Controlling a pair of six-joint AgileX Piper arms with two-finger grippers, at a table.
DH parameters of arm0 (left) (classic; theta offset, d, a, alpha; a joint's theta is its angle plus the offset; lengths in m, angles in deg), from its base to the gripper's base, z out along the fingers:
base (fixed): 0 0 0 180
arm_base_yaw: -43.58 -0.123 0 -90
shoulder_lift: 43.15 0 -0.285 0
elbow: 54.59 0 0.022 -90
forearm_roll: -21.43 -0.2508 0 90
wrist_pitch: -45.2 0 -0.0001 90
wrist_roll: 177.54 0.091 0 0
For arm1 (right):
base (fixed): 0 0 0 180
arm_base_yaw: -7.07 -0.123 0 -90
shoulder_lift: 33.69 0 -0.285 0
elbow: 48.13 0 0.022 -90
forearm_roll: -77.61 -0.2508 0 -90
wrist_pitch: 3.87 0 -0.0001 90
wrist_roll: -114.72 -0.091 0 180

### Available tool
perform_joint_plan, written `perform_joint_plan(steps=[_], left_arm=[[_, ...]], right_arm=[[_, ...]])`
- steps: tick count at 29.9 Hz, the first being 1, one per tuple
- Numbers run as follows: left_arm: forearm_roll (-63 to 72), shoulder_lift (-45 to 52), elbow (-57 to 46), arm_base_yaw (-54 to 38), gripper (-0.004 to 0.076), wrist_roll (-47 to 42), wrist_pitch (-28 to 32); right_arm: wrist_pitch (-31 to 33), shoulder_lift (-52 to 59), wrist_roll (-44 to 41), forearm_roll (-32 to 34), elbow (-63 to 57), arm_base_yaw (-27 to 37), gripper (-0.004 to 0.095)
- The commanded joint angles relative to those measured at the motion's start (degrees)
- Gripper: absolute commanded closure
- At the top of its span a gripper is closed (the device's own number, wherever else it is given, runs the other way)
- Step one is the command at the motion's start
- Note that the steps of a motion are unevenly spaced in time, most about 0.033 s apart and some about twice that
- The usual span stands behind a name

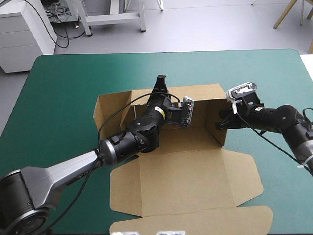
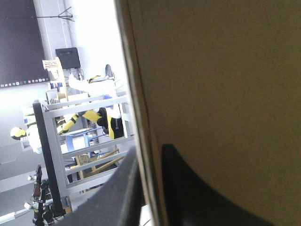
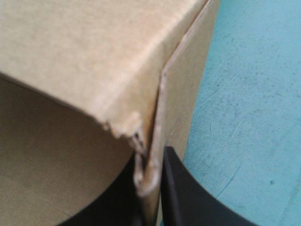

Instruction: Fold the box

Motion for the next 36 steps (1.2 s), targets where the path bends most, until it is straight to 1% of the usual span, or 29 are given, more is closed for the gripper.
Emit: perform_joint_plan(steps=[1,3,6,14,18,21,23,26,34,36], left_arm=[[0.3,3.8,2.0,1.3,0.0495,-0.5,1.4],[2.1,5.1,2.0,2.7,0.0425,-0.5,1.3],[4.8,7.3,2.0,5.2,0.0371,-0.5,0.9],[15.1,13.2,2.0,11.1,0.0369,-0.5,0.9],[25.6,15.3,4.8,11.4,0.0369,-0.6,0.9],[27.7,15.7,8.6,9.9,0.0369,-3.1,0.0],[28.3,15.7,11.2,7.1,0.0369,-6.6,-0.6],[30.7,15.5,14.1,0.1,0.0369,-10.9,-2.9],[47.1,15.5,15.0,-27.1,0.0371,-11.1,-8.0],[51.2,15.5,15.0,-33.5,0.0372,-9.9,-9.2]], right_arm=[[0.4,1.8,1.5,-4.6,1.7,-0.3,0.0926],[0.4,1.8,1.5,-5.3,1.7,-0.3,0.0927],[-0.2,1.8,0.5,-5.7,1.7,-0.3,0.0926],[-1.4,1.8,-0.5,-5.7,1.7,-0.3,0.0926],[-1.8,1.8,-1.5,-5.4,1.7,-0.3,0.0927],[-2.2,1.8,-2.2,-5.2,1.7,-0.3,0.0926],[-2.2,1.8,-3.0,-4.8,1.7,-0.3,0.0926],[-2.2,1.8,-3.0,-4.8,1.7,-0.3,0.0926],[-2.4,1.8,-3.3,-4.6,1.7,-0.3,0.0926],[-2.7,1.8,-4.4,-4.5,1.7,-0.3,0.0926]])
